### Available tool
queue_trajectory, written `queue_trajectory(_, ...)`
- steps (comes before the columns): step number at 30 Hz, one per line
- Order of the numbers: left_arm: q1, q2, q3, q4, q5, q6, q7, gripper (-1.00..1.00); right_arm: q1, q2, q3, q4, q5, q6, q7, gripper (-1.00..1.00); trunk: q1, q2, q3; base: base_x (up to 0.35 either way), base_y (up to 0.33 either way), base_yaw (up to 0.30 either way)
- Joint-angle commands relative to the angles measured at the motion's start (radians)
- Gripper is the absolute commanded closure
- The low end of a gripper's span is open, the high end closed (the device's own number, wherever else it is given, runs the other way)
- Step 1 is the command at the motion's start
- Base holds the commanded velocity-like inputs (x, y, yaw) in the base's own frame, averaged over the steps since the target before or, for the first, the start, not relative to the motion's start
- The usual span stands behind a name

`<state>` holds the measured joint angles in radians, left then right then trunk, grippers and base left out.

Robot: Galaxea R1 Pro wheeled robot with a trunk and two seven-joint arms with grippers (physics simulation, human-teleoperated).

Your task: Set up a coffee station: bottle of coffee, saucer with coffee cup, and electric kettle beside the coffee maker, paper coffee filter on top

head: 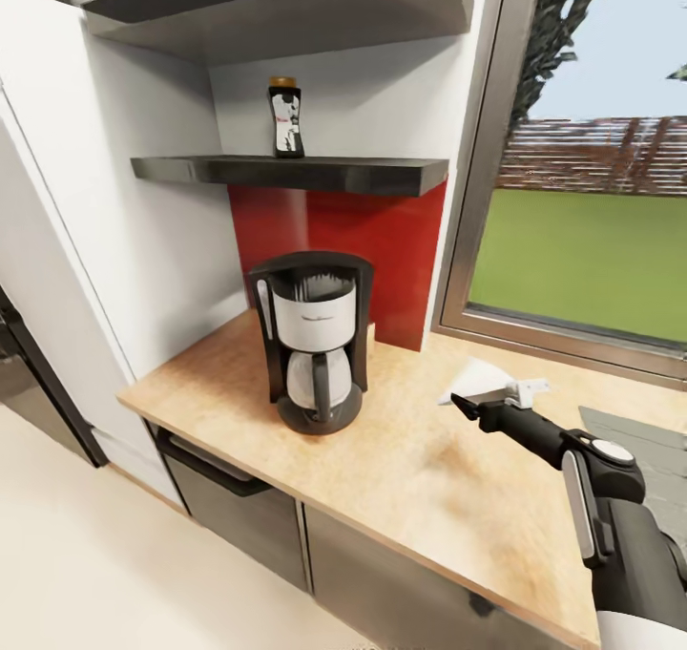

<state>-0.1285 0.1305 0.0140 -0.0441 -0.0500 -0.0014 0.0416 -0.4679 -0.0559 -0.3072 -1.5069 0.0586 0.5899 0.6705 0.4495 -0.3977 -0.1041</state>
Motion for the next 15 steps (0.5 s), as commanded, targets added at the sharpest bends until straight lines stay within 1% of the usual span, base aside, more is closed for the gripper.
queue_trajectory(1,0.000,0.000,0.001,0.000,-0.005,0.000,0.002,-1.00,-0.002,0.001,-0.005,-0.001,0.006,0.005,0.008,1.00,0.001,-0.002,-0.002,-0.082,0.301,-0.271)
queue_trajectory(6,0.000,0.000,0.001,0.000,-0.005,0.002,0.003,-1.00,-0.002,0.001,-0.031,-0.001,0.007,0.007,-0.001,1.00,0.001,-0.002,-0.002,-0.156,0.282,-0.275)
queue_trajectory(9,0.000,0.000,0.001,0.000,-0.005,0.003,0.003,-1.00,-0.002,0.002,-0.038,-0.001,0.007,0.008,-0.037,1.00,0.001,-0.002,-0.002,-0.214,0.255,-0.278)
queue_trajectory(11,0.000,0.000,0.001,0.000,-0.006,0.003,0.003,-1.00,-0.002,0.003,-0.040,-0.001,0.006,0.008,-0.098,1.00,0.001,-0.002,-0.002,-0.223,0.250,-0.278)
queue_trajectory(12,0.000,0.000,0.001,0.000,-0.006,0.003,0.003,-1.00,-0.002,0.003,-0.040,-0.001,0.006,0.008,-0.116,1.00,0.001,-0.002,-0.002,-0.226,0.248,-0.279)
queue_trajectory(13,0.000,0.003,0.001,0.000,-0.006,0.003,0.003,-1.00,-0.002,0.004,-0.040,-0.001,0.006,0.008,-0.172,1.00,0.001,-0.002,-0.002,-0.228,0.248,-0.279)
queue_trajectory(15,0.000,0.007,0.001,0.000,-0.006,0.003,0.004,-1.00,-0.002,0.006,-0.039,-0.001,0.005,0.008,-0.240,1.00,0.001,-0.002,-0.002,-0.229,0.247,-0.279)
